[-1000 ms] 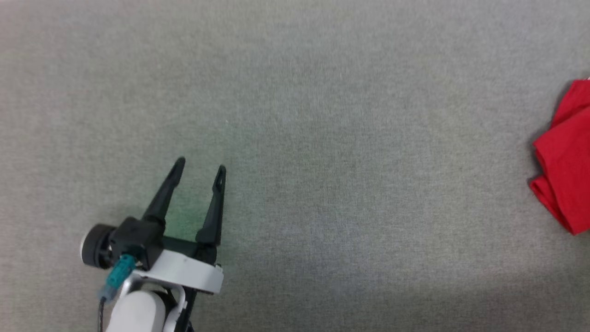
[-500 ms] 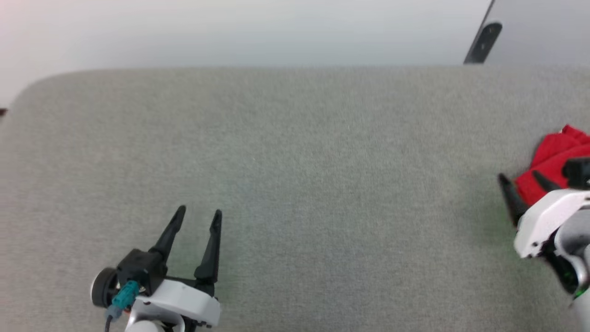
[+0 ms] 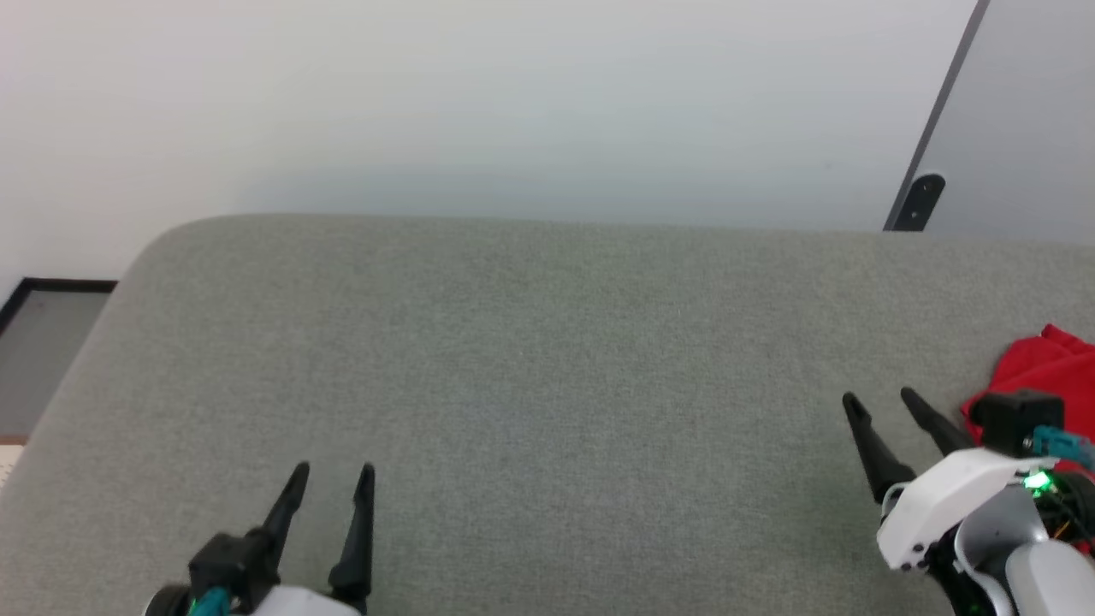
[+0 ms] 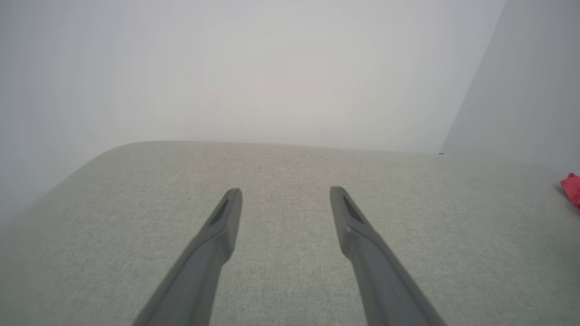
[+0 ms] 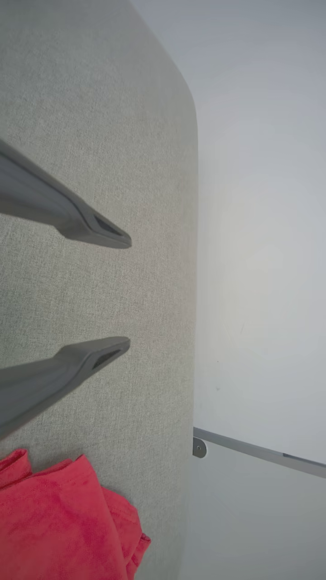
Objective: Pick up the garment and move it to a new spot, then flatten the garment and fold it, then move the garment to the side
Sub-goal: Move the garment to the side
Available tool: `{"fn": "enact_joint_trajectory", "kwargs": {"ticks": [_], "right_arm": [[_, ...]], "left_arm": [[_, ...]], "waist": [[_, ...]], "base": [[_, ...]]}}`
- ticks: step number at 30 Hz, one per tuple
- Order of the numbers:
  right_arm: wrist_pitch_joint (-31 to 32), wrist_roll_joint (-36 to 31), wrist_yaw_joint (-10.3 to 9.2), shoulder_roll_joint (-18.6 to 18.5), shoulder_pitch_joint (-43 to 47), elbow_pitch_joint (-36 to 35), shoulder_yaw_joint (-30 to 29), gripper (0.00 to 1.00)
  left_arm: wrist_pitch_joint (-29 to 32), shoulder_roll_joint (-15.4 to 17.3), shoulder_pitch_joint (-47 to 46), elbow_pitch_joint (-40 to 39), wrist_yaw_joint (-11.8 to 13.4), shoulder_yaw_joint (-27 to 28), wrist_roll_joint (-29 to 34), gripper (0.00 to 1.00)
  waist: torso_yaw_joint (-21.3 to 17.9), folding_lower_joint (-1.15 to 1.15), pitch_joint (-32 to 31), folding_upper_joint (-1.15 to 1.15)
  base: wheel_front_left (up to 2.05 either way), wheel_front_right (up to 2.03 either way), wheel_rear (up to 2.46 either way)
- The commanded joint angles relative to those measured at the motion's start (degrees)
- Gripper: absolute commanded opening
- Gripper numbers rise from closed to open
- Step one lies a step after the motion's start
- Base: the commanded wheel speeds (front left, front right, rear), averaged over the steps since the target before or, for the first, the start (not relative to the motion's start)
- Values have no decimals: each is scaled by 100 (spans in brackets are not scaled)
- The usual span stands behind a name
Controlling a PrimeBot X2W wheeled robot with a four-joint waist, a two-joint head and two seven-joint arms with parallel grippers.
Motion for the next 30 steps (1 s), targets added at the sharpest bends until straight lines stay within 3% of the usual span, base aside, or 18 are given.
{"fn": "enact_joint_trajectory", "kwargs": {"ticks": [1, 18, 30], "right_arm": [[34, -76, -6, 55, 239, -229, -15, 100], [755, -345, -5, 413, 2151, -2243, -932, 100], [996, -414, -5, 566, 2327, -2602, -1112, 100]], "left_arm": [[-23, 5, 171, -24, 40, 57, -25, 100], [-1, 158, 1238, -898, 288, 211, 67, 100], [109, 173, 1213, -1161, 344, 128, 36, 100]], "waist": [[73, 0, -133, 0], [74, 0, -122, 0], [110, 0, -102, 0]], "base": [[0, 0, 0], [0, 0, 0], [0, 0, 0]]}}
